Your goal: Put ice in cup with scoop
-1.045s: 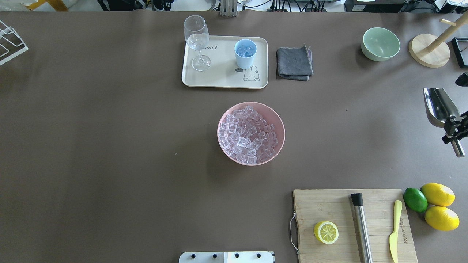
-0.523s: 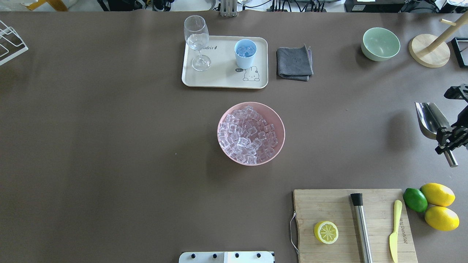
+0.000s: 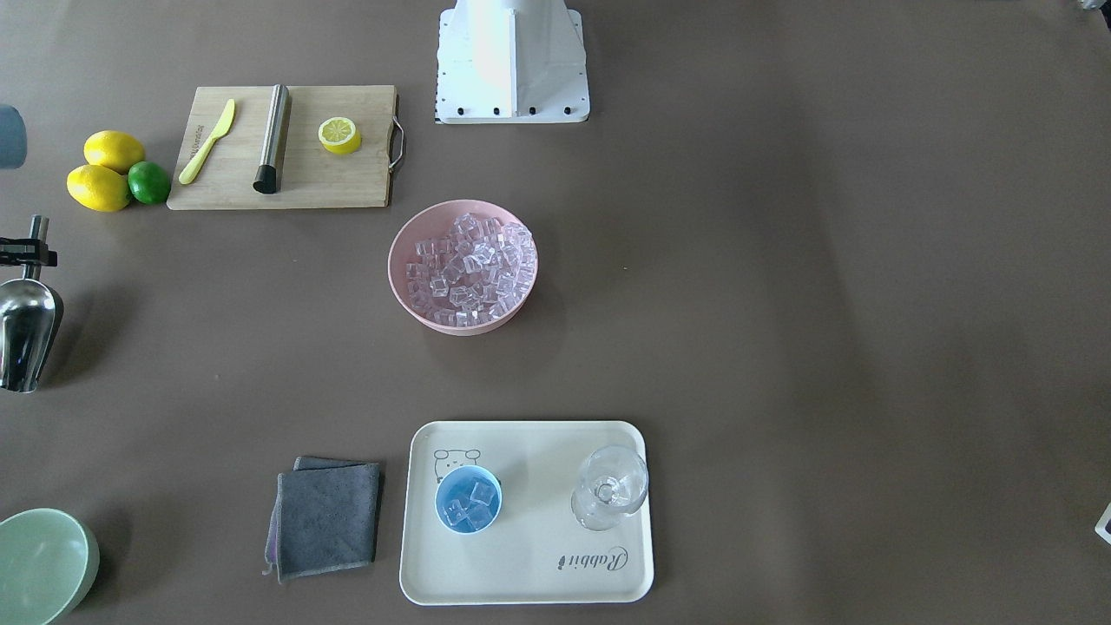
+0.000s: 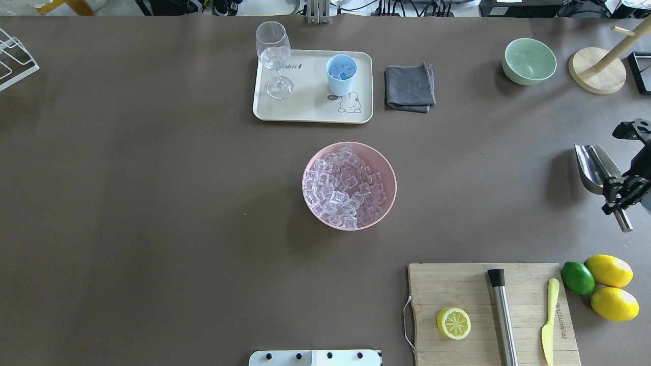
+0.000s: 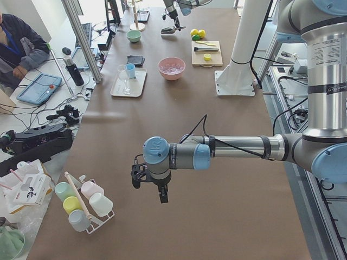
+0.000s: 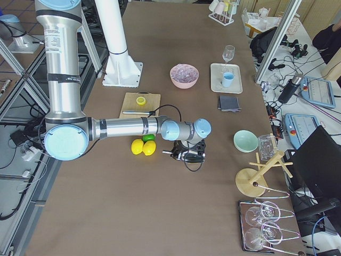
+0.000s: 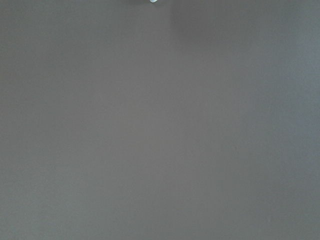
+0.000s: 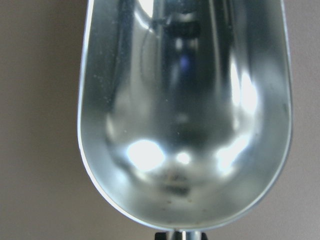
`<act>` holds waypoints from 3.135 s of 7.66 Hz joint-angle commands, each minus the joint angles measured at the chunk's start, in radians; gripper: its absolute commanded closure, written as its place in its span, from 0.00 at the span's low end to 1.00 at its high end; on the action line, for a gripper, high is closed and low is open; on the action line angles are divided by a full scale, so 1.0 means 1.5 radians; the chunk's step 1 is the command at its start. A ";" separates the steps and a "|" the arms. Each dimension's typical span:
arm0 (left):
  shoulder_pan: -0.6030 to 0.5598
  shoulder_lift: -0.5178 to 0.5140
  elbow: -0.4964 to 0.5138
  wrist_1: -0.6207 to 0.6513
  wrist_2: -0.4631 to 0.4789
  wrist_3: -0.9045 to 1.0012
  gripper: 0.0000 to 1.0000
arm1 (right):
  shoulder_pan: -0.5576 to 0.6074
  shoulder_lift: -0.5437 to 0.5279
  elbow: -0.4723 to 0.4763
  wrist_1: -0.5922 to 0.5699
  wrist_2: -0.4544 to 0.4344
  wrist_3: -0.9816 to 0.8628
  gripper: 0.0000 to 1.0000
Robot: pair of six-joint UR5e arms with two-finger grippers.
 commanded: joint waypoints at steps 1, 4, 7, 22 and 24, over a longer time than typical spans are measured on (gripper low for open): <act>0.000 0.000 0.000 0.000 0.000 0.001 0.02 | -0.001 0.008 -0.007 0.000 0.000 0.000 0.45; 0.000 0.000 0.000 0.000 0.000 0.001 0.02 | -0.001 0.010 0.000 0.000 0.000 0.000 0.00; 0.000 0.000 0.000 0.001 0.000 0.000 0.02 | 0.075 0.006 0.134 0.000 -0.091 -0.005 0.00; 0.021 -0.006 0.000 0.000 -0.003 -0.001 0.02 | 0.394 -0.012 0.020 -0.066 -0.102 -0.350 0.00; 0.021 -0.006 0.001 0.000 -0.003 -0.001 0.02 | 0.394 -0.013 0.028 -0.069 -0.107 -0.354 0.00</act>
